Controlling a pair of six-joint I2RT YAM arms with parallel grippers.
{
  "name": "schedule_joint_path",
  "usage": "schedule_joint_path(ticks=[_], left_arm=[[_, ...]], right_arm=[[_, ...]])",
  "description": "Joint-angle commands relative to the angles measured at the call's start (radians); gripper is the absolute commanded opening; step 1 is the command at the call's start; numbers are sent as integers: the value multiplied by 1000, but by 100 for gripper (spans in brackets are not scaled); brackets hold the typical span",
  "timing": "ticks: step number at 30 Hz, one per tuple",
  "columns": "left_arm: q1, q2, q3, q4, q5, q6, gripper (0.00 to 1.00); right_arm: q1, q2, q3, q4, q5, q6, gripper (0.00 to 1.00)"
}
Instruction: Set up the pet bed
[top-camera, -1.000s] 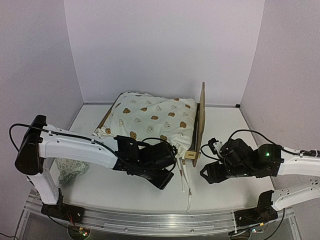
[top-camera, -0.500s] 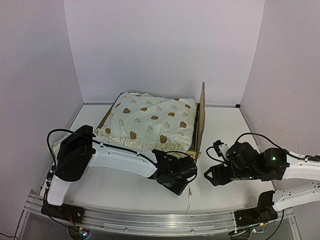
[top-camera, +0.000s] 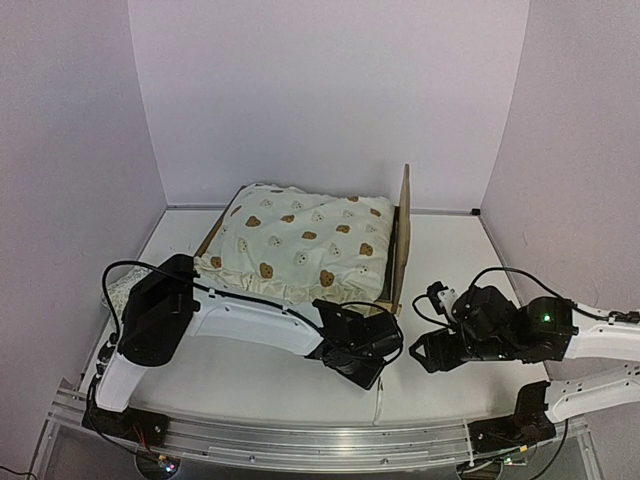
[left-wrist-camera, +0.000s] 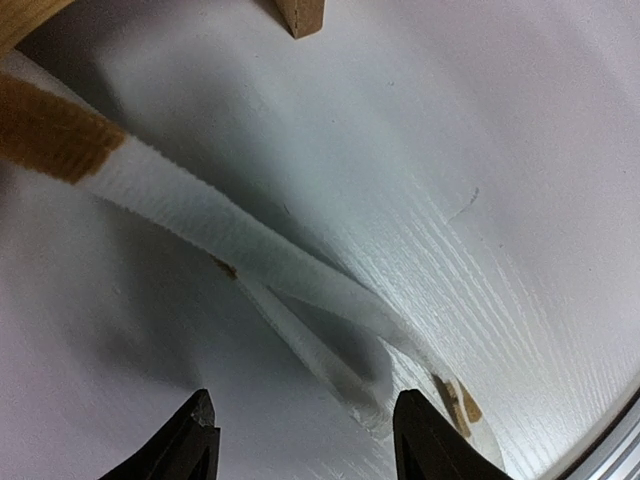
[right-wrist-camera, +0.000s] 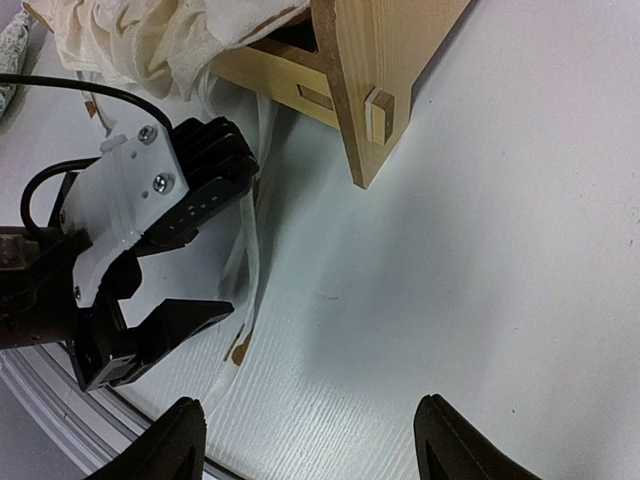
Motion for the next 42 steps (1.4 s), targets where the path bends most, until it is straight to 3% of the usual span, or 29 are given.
schedule_joint_path(ticks=[1, 7, 14, 19, 28, 42], left_arm=[[-8, 48, 56, -10, -14, -18, 57], [-9, 81, 60, -25, -38, -24, 43], [-16, 37, -18, -44, -99, -66, 1], [-18, -78, -171, -13, -119, -102, 0], [-32, -316, -437, 102, -52, -159, 0], [-155, -390, -491, 144, 60, -216, 0]], right_arm=[[4, 5, -5, -3, 17, 2, 73], [3, 13, -5, -3, 11, 2, 73], [3, 32, 0, -3, 7, 10, 72], [5, 86, 8, 24, -53, -11, 70], [4, 253, -22, 253, -227, -43, 64], [5, 508, 43, 348, -162, -33, 64]])
